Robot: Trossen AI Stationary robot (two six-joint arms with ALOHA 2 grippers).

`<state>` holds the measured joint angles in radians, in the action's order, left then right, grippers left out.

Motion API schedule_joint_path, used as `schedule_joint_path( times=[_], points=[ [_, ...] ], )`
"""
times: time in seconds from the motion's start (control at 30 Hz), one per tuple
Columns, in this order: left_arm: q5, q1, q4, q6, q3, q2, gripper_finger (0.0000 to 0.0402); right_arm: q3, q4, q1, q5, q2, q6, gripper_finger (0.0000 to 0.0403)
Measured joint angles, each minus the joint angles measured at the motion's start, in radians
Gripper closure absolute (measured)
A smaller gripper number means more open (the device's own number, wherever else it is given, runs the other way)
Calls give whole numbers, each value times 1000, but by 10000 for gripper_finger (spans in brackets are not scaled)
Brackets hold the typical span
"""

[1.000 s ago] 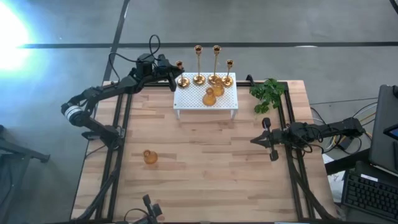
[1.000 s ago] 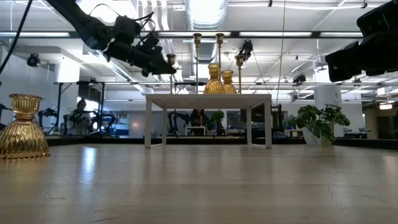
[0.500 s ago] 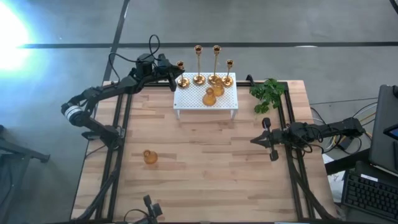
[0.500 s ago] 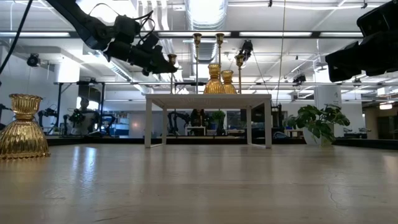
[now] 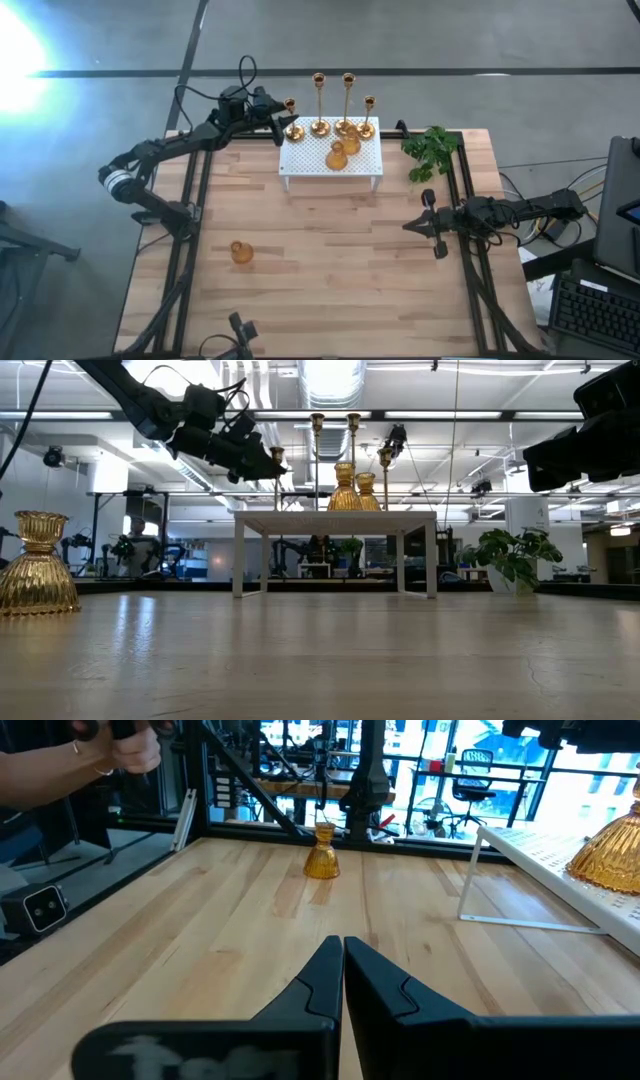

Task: Pick & Place candle stick holders
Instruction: Put the orange candle holder on the shelf

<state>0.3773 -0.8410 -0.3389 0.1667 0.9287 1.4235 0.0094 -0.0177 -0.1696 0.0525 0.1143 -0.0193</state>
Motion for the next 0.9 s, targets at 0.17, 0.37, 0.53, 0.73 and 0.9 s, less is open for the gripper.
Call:
schedule_joint_path(
  times=[0.17, 0.37, 0.53, 0.73, 0.9],
  points=[
    [-4, 0, 2, -10, 0, 0, 170, 0, 0, 0, 0, 0, 0, 394],
    [-31, 0, 3, -17, 0, 0, 133, 0, 0, 0, 0, 0, 0, 394],
    [-39, 0, 5, -18, 0, 0, 109, 0, 0, 0, 0, 0, 0, 394],
    [-48, 0, 34, -18, 0, 0, 89, 0, 0, 0, 0, 0, 0, 394],
    [-51, 0, 119, -18, 0, -1, 85, 0, 0, 0, 0, 0, 0, 394]
  ],
)
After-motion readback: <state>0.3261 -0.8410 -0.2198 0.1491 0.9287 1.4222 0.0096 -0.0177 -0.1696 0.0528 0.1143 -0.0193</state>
